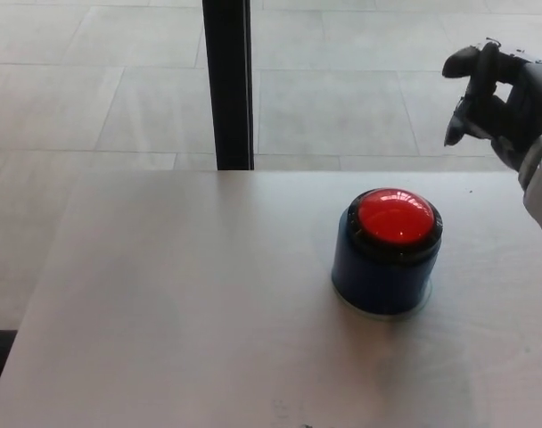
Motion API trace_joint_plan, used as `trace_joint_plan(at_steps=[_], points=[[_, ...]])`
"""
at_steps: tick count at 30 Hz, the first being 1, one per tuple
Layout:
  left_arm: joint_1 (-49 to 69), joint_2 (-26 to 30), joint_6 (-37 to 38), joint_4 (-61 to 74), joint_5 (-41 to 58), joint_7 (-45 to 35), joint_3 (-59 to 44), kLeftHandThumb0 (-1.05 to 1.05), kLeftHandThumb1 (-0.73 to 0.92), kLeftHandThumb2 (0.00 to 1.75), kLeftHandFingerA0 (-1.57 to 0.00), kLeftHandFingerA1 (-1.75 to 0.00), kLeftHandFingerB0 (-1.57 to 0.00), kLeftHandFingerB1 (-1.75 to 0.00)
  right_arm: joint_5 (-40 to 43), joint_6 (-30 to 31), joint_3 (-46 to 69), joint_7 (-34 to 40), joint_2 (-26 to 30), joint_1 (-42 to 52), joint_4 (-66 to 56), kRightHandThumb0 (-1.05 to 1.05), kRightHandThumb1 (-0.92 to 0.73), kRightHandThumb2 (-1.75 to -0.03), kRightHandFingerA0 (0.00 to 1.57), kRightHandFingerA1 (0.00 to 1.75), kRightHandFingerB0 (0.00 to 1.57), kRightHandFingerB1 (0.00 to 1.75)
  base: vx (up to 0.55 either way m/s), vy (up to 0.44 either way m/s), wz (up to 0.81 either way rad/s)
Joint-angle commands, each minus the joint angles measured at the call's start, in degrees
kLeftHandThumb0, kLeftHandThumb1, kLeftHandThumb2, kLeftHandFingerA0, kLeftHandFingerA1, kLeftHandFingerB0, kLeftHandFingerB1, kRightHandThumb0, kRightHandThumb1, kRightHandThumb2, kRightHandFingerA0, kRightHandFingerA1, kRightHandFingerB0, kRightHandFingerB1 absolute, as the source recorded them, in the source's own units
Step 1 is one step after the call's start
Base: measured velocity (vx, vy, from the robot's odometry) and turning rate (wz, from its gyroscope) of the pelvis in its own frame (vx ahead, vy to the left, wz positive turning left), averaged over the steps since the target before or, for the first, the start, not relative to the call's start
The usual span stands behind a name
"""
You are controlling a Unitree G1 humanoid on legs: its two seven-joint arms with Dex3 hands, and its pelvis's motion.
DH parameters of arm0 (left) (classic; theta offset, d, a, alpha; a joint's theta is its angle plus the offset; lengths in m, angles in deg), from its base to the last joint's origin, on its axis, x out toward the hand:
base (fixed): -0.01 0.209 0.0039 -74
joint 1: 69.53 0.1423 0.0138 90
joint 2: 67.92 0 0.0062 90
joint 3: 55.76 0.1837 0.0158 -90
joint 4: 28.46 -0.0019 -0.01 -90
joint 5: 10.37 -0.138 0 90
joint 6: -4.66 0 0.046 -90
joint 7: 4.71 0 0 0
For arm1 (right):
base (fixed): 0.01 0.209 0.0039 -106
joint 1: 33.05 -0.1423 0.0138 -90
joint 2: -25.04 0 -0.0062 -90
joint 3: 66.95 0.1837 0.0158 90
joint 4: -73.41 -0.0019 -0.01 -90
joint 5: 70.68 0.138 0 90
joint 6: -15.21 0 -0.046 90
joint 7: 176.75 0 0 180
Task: The robot uses its right hand to press the red button kept in the middle of the desk
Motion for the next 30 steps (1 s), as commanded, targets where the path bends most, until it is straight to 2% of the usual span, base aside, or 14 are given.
trace_joint_plan(at_steps=[1,3,7,9,14,17,18,19,20,21,22,24,25,30], points=[[0.06,1.21,-0.23,0.19,1.08,0.77,-0.14,-0.68,0.92,1.23,-0.30,-0.91,-0.20,-0.79,-2.23,2.18,-1.13,0.41,-2.11,2.48,-0.70,-0.24,-0.66,-1.02,0.90,1.75,0.75,1.35,0.00,0.000,0.00],[0.08,1.11,-0.74,0.58,1.47,0.75,-0.35,-0.68,0.92,1.23,-0.30,-0.91,-0.20,-0.79,-2.52,2.12,-1.29,0.19,-2.38,3.10,-1.08,-0.24,-0.66,-1.02,0.90,1.75,0.75,1.35,0.00,0.000,0.00],[0.63,1.23,0.06,0.06,1.36,0.27,-0.10,-0.66,0.92,1.23,-0.27,-0.88,-0.19,-0.76,-4.19,0.45,-3.91,-0.68,-4.16,5.61,-2.16,-0.24,-0.55,-1.17,0.94,1.75,0.78,1.44,0.00,0.000,0.00],[0.51,1.18,0.46,-0.29,1.34,0.39,-0.08,-0.66,0.92,1.23,-0.31,-0.90,-0.21,-0.78,-4.44,0.08,-4.32,-0.99,-4.65,5.67,-2.09,-0.27,-0.52,-1.20,0.94,1.75,0.77,1.53,0.00,0.000,0.00],[0.12,1.43,0.38,-0.54,1.19,0.42,0.42,-0.68,0.92,1.23,-0.30,-0.90,-0.22,-0.79,-3.86,2.54,-3.69,-0.71,-5.87,4.93,-3.20,-0.23,-0.57,-1.13,0.93,1.75,0.78,1.50,0.00,0.000,0.00],[0.26,1.39,-0.04,0.04,1.30,0.69,0.40,-0.67,0.92,1.24,-0.32,-0.92,-0.22,-0.79,-4.72,0.99,-4.29,-1.78,-5.64,5.89,-3.09,-0.23,-0.53,-1.20,0.95,1.75,0.79,1.50,0.00,0.000,0.00],[0.54,1.37,0.06,0.27,1.16,0.45,0.60,-0.69,0.92,1.14,-0.24,-1.29,-0.14,-0.97,-5.42,0.88,-4.89,-1.92,-5.44,6.67,-3.28,-0.25,-0.52,-1.20,0.95,1.75,0.78,1.49,0.00,0.000,0.00],[0.55,1.34,0.03,0.26,1.16,0.58,0.63,-0.66,0.92,1.23,-0.35,-0.93,-0.22,-0.78,-5.89,1.08,-5.31,-2.02,-5.30,7.30,-3.42,-0.24,-0.53,-1.20,0.96,1.75,0.79,1.48,0.00,0.000,0.00],[0.49,1.29,-0.05,0.35,1.14,0.80,0.67,-0.66,0.92,1.23,-0.35,-0.93,-0.22,-0.78,-6.05,1.27,-5.49,-2.10,-5.22,7.57,-3.67,-0.24,-0.53,-1.20,0.96,1.75,0.79,1.48,0.00,0.000,0.00],[0.31,1.47,-0.14,0.05,0.83,0.67,1.02,-0.67,0.92,1.15,-0.19,-1.22,-0.14,-0.95,-6.68,1.51,-5.86,-1.70,-5.07,7.67,-3.65,-0.23,-0.54,-1.19,0.95,1.75,0.78,1.47,0.00,0.000,0.00],[0.42,1.45,0.11,0.01,0.93,0.06,1.04,-0.67,0.92,1.22,-0.30,-0.89,-0.20,-0.77,-6.85,1.28,-5.97,-1.79,-4.94,7.83,-3.57,-0.23,-0.54,-1.20,0.95,1.75,0.78,1.46,0.00,0.000,0.00],[-0.04,1.21,-0.10,-0.08,1.60,1.01,0.45,-0.67,0.92,1.23,-0.28,-0.89,-0.22,-0.79,-7.74,0.80,-6.32,-1.76,-4.56,7.65,-3.15,-0.24,-0.55,-1.18,0.93,1.75,0.77,1.48,0.00,0.000,0.00],[-0.11,1.22,0.23,-0.39,1.56,0.55,0.52,-0.67,0.92,1.23,-0.28,-0.88,-0.20,-0.78,-7.91,-0.15,-6.29,-1.98,-4.43,7.17,-2.39,-0.25,-0.50,-1.23,0.91,1.75,0.76,1.55,0.00,0.000,0.00],[-0.31,1.23,0.06,-0.37,1.64,-0.18,0.68,-0.69,0.92,1.23,-0.30,-0.90,-0.20,-0.78,-7.86,1.02,-5.51,-1.64,-4.76,6.17,-2.53,-0.21,-0.55,-1.20,0.93,1.75,0.79,1.48,0.00,0.000,0.00]])
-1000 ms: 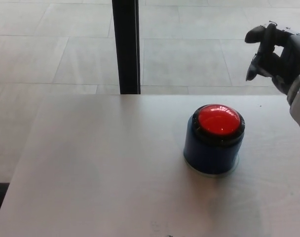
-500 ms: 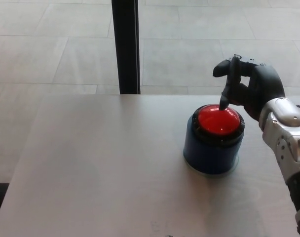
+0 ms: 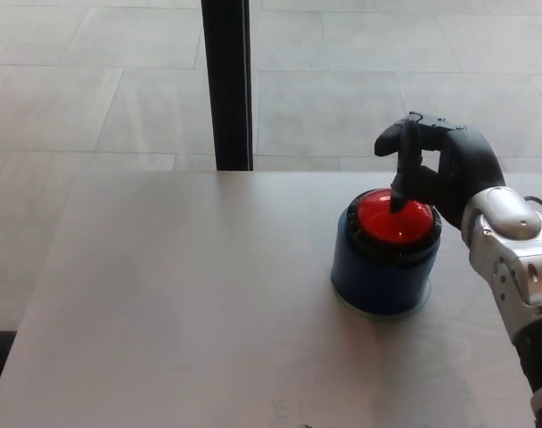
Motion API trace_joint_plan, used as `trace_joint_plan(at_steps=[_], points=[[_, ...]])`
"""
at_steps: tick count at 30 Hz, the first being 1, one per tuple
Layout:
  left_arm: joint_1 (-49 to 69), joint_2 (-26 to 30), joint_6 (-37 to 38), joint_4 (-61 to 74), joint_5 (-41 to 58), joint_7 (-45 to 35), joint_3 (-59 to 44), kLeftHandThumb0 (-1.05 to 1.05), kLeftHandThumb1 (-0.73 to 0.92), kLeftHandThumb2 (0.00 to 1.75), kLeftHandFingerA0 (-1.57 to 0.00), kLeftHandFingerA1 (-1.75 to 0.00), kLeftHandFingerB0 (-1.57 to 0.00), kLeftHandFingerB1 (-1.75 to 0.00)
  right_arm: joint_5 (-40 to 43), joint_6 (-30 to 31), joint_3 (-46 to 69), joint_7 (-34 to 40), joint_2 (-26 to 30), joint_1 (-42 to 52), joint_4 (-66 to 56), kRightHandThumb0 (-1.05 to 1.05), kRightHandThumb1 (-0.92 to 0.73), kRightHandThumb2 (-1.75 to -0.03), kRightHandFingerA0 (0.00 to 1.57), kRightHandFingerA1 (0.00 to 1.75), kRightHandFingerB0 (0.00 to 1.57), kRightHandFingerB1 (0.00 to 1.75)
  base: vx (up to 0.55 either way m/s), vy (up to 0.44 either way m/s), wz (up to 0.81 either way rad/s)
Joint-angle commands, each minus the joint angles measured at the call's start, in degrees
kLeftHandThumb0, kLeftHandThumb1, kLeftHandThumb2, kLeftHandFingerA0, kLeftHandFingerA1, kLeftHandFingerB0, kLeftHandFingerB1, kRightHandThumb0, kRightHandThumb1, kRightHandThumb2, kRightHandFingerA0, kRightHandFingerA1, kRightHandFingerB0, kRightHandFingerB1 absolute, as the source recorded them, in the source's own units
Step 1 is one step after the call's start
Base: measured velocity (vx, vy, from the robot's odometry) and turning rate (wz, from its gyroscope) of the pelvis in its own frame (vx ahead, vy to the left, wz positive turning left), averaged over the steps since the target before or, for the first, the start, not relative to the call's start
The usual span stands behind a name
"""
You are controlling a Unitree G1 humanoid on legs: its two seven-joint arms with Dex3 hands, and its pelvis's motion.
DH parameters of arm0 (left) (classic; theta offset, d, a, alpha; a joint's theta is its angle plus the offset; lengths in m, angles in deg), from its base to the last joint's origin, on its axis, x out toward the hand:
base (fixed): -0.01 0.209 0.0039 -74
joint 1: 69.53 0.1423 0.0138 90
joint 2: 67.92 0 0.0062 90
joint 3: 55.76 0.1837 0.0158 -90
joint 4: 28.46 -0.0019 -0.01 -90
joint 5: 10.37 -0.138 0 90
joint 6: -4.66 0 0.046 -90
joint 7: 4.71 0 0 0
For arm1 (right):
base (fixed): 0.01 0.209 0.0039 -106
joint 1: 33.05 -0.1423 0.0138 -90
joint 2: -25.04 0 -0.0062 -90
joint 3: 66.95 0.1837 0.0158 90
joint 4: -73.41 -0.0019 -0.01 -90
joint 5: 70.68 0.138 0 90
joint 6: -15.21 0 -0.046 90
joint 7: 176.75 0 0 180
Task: The robot uses its right hand to press the red button kept in the middle of the desk
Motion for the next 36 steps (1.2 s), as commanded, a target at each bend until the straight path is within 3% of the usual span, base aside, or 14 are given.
trace_joint_plan(at_steps=[1,14,20,21,22,23,24,29,30,36], points=[[-0.23,1.08,0.01,-0.26,0.79,-0.29,-0.01,-0.69,0.92,1.23,-0.30,-0.90,-0.20,-0.78,-1.40,0.30,0.48,-0.20,0.52,-0.50,0.30,-0.21,-0.55,-1.20,0.93,1.75,0.79,1.48,0.00,0.000,0.00],[-2.08,0.95,-0.04,-0.11,-0.70,1.49,1.84,-0.68,0.92,1.25,-0.33,-0.91,-0.21,-0.78,-2.88,-2.14,-0.22,0.73,-3.25,2.99,2.00,-0.23,-0.50,-1.25,1.00,1.75,0.81,1.46,0.00,0.000,0.00],[-1.90,0.90,0.31,-0.34,0.27,1.04,1.55,-0.68,0.92,1.24,-0.30,-0.90,-0.22,-0.79,-4.49,-3.09,-1.12,1.69,-4.49,3.88,4.34,-0.22,-0.52,-1.17,0.92,1.75,0.79,1.51,0.00,0.000,0.00],[-1.83,1.09,0.74,-0.78,-0.80,1.42,2.48,-0.68,0.92,1.17,-0.19,-1.22,-0.15,-0.97,-5.32,-2.98,-1.65,1.46,-3.83,4.26,4.93,-0.23,-0.59,-1.11,0.92,1.75,0.78,1.49,0.00,0.000,0.00],[-1.82,1.12,0.80,-0.85,-0.88,1.47,2.63,-0.68,0.92,1.17,-0.19,-1.22,-0.15,-0.97,-5.45,-3.06,-1.69,1.44,-3.77,4.28,5.08,-0.23,-0.59,-1.11,0.92,1.75,0.78,1.49,0.00,0.000,0.00],[-1.95,1.11,0.48,-0.81,-0.51,1.69,2.46,-0.71,0.92,1.24,-0.38,-0.96,-0.26,-0.82,-5.52,-3.52,-1.64,1.30,-3.51,4.41,5.42,-0.25,-0.59,-1.13,0.94,1.75,0.77,1.48,0.00,0.000,0.00],[-2.02,1.16,0.02,-0.77,0.00,1.43,2.21,-0.70,0.92,1.26,-0.33,-0.93,-0.22,-0.79,-5.62,-4.26,-1.54,1.11,-3.05,4.71,5.95,-0.26,-0.58,-1.17,0.96,1.75,0.79,1.47,0.00,0.000,0.00],[-1.62,0.96,0.47,-0.43,0.05,1.29,2.32,-0.68,0.92,1.24,-0.34,-0.92,-0.22,-0.79,-5.12,-5.19,-0.51,0.96,-2.27,4.75,7.15,-0.26,-0.54,-1.22,1.00,1.75,0.81,1.49,0.00,0.000,0.00],[-1.68,0.93,0.53,-0.52,-0.07,1.92,2.35,-0.69,0.92,1.23,-0.40,-0.97,-0.28,-0.83,-5.00,-4.90,-0.26,0.88,-1.89,4.81,7.06,-0.24,-0.56,-1.18,0.96,1.75,0.78,1.49,0.00,0.000,0.00],[-1.71,0.90,0.30,-1.22,0.45,1.56,2.00,-0.67,0.92,1.22,-0.34,-0.91,-0.23,-0.79,-4.79,-4.42,0.69,1.60,-1.76,5.06,6.52,-0.23,-0.57,-1.17,0.95,1.75,0.77,1.47,0.00,0.000,0.00]])
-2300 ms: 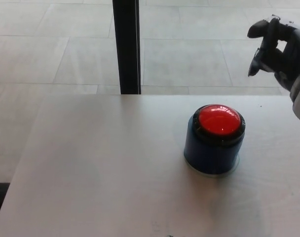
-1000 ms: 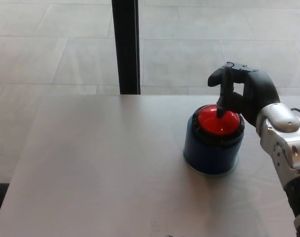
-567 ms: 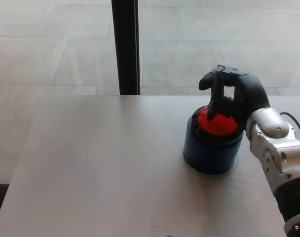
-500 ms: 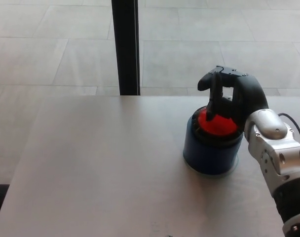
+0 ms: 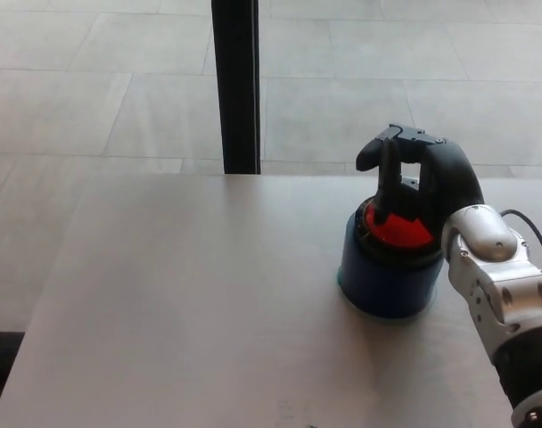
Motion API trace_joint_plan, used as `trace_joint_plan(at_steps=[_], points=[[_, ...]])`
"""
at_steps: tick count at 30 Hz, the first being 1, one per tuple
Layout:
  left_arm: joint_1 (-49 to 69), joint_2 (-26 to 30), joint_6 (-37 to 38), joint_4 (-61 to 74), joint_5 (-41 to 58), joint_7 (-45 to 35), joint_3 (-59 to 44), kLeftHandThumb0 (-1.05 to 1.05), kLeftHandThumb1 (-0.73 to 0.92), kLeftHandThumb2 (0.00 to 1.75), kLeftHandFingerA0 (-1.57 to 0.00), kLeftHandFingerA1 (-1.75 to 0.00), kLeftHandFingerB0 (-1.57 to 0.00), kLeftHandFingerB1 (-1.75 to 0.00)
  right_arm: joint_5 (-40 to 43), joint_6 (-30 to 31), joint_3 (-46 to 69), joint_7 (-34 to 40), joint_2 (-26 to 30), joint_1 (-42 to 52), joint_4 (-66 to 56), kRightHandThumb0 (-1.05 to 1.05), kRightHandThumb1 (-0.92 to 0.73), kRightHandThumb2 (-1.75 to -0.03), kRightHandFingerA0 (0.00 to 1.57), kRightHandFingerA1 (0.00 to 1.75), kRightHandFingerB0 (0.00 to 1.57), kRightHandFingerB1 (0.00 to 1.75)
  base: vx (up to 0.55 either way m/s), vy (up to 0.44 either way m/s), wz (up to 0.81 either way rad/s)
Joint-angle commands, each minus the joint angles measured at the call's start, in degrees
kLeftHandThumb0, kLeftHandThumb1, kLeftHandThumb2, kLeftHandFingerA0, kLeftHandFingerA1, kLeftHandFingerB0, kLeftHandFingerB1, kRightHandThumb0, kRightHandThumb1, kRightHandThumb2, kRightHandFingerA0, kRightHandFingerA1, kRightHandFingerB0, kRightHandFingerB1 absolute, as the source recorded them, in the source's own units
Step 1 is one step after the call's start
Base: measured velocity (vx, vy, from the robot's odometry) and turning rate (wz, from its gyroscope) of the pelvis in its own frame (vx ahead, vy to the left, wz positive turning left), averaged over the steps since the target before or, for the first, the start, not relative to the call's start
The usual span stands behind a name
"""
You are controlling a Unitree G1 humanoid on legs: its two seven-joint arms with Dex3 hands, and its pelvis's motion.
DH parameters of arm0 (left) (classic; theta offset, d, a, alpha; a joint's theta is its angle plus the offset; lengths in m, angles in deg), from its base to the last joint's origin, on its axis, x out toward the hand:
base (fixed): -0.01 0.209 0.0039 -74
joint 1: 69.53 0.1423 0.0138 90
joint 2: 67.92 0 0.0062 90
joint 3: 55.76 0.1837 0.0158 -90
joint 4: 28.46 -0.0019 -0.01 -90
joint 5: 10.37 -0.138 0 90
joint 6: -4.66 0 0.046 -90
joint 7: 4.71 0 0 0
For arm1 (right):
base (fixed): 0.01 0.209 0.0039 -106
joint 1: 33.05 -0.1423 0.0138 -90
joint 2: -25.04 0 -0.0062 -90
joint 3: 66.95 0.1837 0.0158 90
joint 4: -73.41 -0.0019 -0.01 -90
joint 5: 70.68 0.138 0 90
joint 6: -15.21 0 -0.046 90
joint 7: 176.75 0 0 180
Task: The robot uses its right hand to press the red button kept in the middle of the desk
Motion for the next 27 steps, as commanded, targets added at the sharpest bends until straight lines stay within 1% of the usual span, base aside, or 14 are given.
trace_joint_plan(at_steps=[1,4,5,6,8,9,10,18,19,20,24,25,26,27], points=[[0.34,0.86,0.49,-0.76,0.53,0.14,-0.33,-0.69,0.92,1.16,-0.19,-1.24,-0.15,-0.99,-0.06,2.64,1.54,0.84,0.61,2.92,1.99,-0.23,-0.57,-1.17,0.96,1.75,0.80,1.45,0.00,0.000,0.00],[0.74,0.70,0.85,-0.64,0.43,-0.24,-0.17,-0.70,0.92,1.17,-0.16,-1.21,-0.13,-0.95,1.04,1.33,2.82,0.96,-0.37,1.14,2.24,-0.28,-0.54,-1.19,0.98,1.75,0.79,1.52,0.00,0.000,0.00],[0.62,0.56,0.71,-0.70,0.91,0.10,-0.67,-0.69,0.92,1.23,-0.30,-0.90,-0.21,-0.78,1.83,1.18,3.63,0.67,-0.92,0.01,2.10,-0.29,-0.55,-1.18,0.96,1.75,0.77,1.54,0.00,0.000,0.00],[0.92,0.48,0.53,0.07,0.78,0.06,-0.45,-0.69,0.91,1.25,-0.29,-0.88,-0.20,-0.77,2.50,2.51,4.44,1.33,-1.54,-1.20,1.30,-0.28,-0.57,-1.13,0.94,1.75,0.77,1.54,0.00,0.000,0.00],[0.71,0.49,0.26,-0.05,0.63,0.61,-0.33,-0.68,0.92,1.16,-0.16,-1.19,-0.12,-0.93,2.81,2.14,5.09,0.53,-1.97,-3.05,0.80,-0.26,-0.55,-1.19,0.93,1.75,0.73,1.54,0.00,0.000,0.00],[0.52,0.52,0.45,-0.72,1.06,0.16,-0.79,-0.69,0.92,1.23,-0.26,-0.87,-0.19,-0.76,4.15,1.77,6.20,-0.10,-2.49,-5.24,0.54,-0.23,-0.53,-1.22,0.95,1.75,0.75,1.55,0.00,0.000,0.00],[0.52,0.55,0.66,-0.95,1.00,-0.17,-0.74,-0.71,0.92,1.27,-0.26,-0.86,-0.17,-0.75,4.90,2.12,6.99,-0.17,-2.78,-6.75,0.45,-0.28,-0.51,-1.22,0.94,1.75,0.74,1.54,0.00,0.000,0.00],[1.16,0.73,0.72,-0.65,0.16,-0.01,0.05,-0.69,0.92,1.27,-0.29,-0.86,-0.20,-0.75,10.18,0.76,14.26,-1.37,-3.54,-18.02,2.49,-0.26,-0.48,-1.29,1.03,1.75,0.81,1.42,0.00,0.000,0.00],[1.40,0.72,0.93,-0.52,-0.03,-0.14,0.30,-0.68,0.92,1.16,-0.17,-1.13,-0.14,-0.91,10.37,0.91,14.96,-0.74,-3.36,-19.30,2.78,-0.27,-0.47,-1.30,1.03,1.75,0.86,1.39,0.00,0.000,0.00],[1.44,0.69,0.88,-0.46,0.04,0.03,0.28,-0.70,0.92,1.21,-0.35,-0.92,-0.25,-0.79,11.46,1.24,16.29,-0.67,-2.53,-21.76,2.88,-0.23,-0.49,-1.30,1.03,1.75,0.87,1.33,0.00,0.000,0.00],[1.17,0.18,0.67,-0.70,0.81,1.21,-0.48,-0.67,0.92,1.22,-0.33,-0.90,-0.23,-0.78,12.44,2.74,18.81,-2.14,2.23,-27.66,1.96,-0.22,-0.52,-1.22,1.00,1.75,0.84,1.34,0.00,0.000,0.00],[1.04,0.35,0.99,-1.41,0.58,0.95,-0.35,-0.69,0.92,1.15,-0.19,-1.15,-0.15,-0.93,12.27,3.03,18.76,-3.26,3.91,-28.09,1.34,-0.23,-0.52,-1.23,1.01,1.75,0.82,1.36,0.00,0.000,0.00],[0.95,0.35,0.90,-1.45,0.70,0.91,-0.46,-0.68,0.92,1.22,-0.34,-0.90,-0.24,-0.78,12.15,3.41,18.70,-4.14,5.28,-28.22,0.87,-0.24,-0.53,-1.22,1.01,1.75,0.82,1.35,0.00,0.000,0.00],[0.99,0.52,1.09,-1.60,0.94,0.84,-0.78,-0.69,0.92,1.15,-0.19,-1.18,-0.15,-0.95,11.89,3.45,18.52,-5.29,7.08,-28.51,0.69,-0.24,-0.52,-1.22,1.01,1.75,0.81,1.35,0.00,0.000,0.00]])
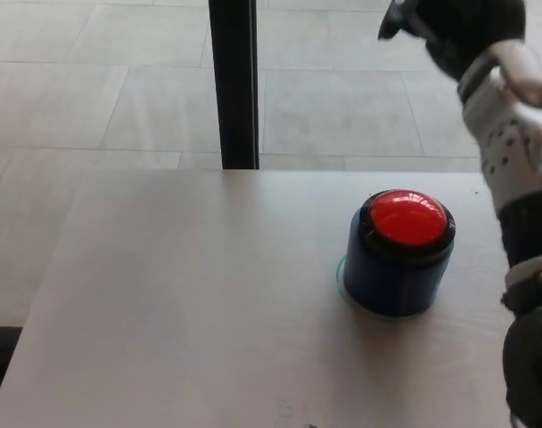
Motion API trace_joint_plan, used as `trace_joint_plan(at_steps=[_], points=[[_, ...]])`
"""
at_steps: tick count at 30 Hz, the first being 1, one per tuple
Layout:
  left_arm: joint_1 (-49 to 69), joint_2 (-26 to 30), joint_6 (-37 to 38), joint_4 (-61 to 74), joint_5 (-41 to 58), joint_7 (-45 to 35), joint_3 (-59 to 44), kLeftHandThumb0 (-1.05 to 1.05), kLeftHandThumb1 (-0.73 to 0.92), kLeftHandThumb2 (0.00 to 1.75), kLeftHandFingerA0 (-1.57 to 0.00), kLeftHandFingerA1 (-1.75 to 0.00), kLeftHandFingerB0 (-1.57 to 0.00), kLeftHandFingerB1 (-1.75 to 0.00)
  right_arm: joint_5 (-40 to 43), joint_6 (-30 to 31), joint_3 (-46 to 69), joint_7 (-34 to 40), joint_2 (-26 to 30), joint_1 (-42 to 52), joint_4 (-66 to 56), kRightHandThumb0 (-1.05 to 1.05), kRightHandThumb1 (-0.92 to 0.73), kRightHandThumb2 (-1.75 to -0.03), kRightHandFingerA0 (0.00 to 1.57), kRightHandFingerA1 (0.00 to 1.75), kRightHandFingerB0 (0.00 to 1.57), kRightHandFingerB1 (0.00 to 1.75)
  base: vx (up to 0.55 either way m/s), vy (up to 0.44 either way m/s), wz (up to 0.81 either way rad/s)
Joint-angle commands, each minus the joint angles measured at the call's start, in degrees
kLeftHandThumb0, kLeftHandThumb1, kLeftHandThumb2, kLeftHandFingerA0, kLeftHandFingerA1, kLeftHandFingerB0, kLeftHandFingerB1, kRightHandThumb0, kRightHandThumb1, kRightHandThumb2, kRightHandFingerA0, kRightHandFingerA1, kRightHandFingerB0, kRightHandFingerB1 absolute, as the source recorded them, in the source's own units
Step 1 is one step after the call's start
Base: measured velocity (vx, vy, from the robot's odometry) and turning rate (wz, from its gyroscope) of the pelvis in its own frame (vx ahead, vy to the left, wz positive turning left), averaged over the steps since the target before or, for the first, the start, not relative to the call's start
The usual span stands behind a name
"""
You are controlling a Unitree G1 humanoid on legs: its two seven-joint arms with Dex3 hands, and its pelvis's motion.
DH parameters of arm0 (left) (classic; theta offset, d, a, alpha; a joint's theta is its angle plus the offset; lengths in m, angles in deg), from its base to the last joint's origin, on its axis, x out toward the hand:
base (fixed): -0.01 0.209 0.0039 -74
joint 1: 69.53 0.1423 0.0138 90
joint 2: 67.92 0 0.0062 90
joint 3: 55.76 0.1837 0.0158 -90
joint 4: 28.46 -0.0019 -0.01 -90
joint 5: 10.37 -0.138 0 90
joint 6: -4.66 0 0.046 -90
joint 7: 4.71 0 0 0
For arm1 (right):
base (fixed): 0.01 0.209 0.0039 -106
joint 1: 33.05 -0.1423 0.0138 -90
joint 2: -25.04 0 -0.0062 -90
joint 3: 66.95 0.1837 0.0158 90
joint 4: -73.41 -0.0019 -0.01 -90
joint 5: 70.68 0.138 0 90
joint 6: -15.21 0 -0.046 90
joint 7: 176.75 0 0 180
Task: The robot uses its right hand to press the red button kept in the middle of the desk
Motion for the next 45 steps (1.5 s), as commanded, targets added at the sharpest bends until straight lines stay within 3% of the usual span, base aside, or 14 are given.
trace_joint_plan(at_steps=[1,6,7,14,19,20,21,24,25,27,29,42,44,45], points=[[0.50,0.72,1.15,-0.19,0.72,0.26,-0.61,-0.70,0.91,1.25,-0.32,-0.90,-0.23,-0.79,1.16,2.84,0.62,-5.26,10.27,-2.46,-2.50,-0.23,-0.55,-1.15,0.95,1.75,0.78,1.31,0.00,0.000,0.00],[1.61,0.72,0.97,1.62,0.18,-0.12,0.07,-0.69,0.92,1.26,-0.36,-0.92,-0.24,-0.79,1.93,6.07,2.04,-10.21,21.71,1.20,-4.37,-0.31,-0.69,-0.70,0.89,1.75,0.77,1.02,0.00,0.000,0.00],[1.68,0.75,0.94,1.70,0.17,-0.10,0.09,-0.69,0.92,1.17,-0.20,-1.20,-0.13,-0.95,1.98,6.35,2.36,-10.76,23.34,2.24,-4.88,-0.40,-0.54,-0.97,1.17,1.36,0.77,0.95,0.00,0.000,0.00],[1.43,1.08,0.70,0.63,0.61,-0.60,-0.51,-0.71,0.92,1.28,-0.30,-0.88,-0.20,-0.76,2.79,8.25,7.21,-12.44,35.07,12.63,-6.45,-0.21,-0.71,-0.80,0.91,1.75,0.74,1.04,0.00,0.000,0.00],[1.92,1.13,0.27,1.99,0.57,-0.66,-0.37,-0.69,0.92,1.17,-0.21,-1.19,-0.14,-0.94,4.04,6.05,12.84,-14.99,41.95,24.33,-6.70,-0.23,-0.64,-0.85,0.95,1.75,0.77,0.99,0.00,0.000,0.00],[1.97,1.14,0.25,1.98,0.67,-0.78,-0.47,-0.70,0.92,1.27,-0.29,-0.88,-0.19,-0.76,4.32,5.94,13.70,-15.14,42.58,25.82,-6.57,-0.24,-0.64,-0.85,0.94,1.75,0.78,0.98,0.00,0.000,0.00],[2.00,1.18,0.28,1.80,0.78,-0.82,-0.61,-0.67,0.92,1.16,-0.19,-1.19,-0.14,-0.94,4.84,6.15,15.42,-14.78,43.28,28.41,-6.77,-0.24,-0.62,-0.85,0.94,1.75,0.81,0.94,0.00,0.000,0.00],[1.85,1.45,0.10,2.15,0.27,-0.49,-0.12,-0.69,0.92,1.28,-0.32,-0.88,-0.20,-0.76,6.16,8.58,23.66,-9.41,42.60,38.48,-11.46,-0.26,-0.62,-0.84,0.99,1.75,0.81,0.86,0.00,0.000,0.00],[1.96,1.42,-0.37,2.71,0.37,-0.47,-0.12,-0.69,0.92,1.29,-0.33,-0.89,-0.21,-0.77,5.41,7.45,25.68,-7.38,42.03,41.12,-12.21,-0.33,-0.49,-1.03,1.25,1.35,0.84,0.89,0.00,0.000,0.00],[2.02,1.47,-0.14,2.25,0.30,-0.48,-0.11,-0.70,0.92,1.29,-0.32,-0.87,-0.21,-0.76,5.63,7.50,28.53,-6.79,41.39,44.47,-13.24,-0.32,-0.57,-0.85,1.01,1.75,0.86,0.95,0.00,0.000,0.00],[1.93,1.48,0.42,1.32,0.76,-1.53,-0.54,-0.71,0.91,1.28,-0.30,-0.88,-0.20,-0.76,6.06,5.24,35.54,-1.98,39.02,50.65,-12.40,-0.48,-0.44,-1.07,1.38,1.40,1.01,0.96,0.00,0.000,0.00],[1.16,1.20,1.10,0.52,0.53,-1.04,-0.70,-0.70,0.92,1.17,-0.24,-1.26,-0.13,-0.95,8.04,-5.91,50.30,8.30,21.43,68.13,-10.45,-0.45,-0.42,-1.21,1.13,1.75,1.03,0.98,0.00,0.000,0.00],[1.25,0.94,0.59,1.20,1.45,-1.05,-1.49,-0.70,0.92,1.25,-0.31,-0.91,-0.13,-0.74,8.61,-6.47,52.05,11.36,18.11,69.00,-10.14,-0.59,-0.52,-1.14,1.41,1.46,0.99,1.02,0.00,0.000,0.00],[1.27,0.89,0.55,1.07,1.47,-1.08,-1.54,-0.45,0.91,1.46,-0.19,-0.77,-0.01,-0.64,8.81,-6.89,52.37,11.40,17.14,69.49,-10.31,-0.52,-0.51,-1.06,1.23,1.72,1.01,1.04,0.00,0.000,0.00]])
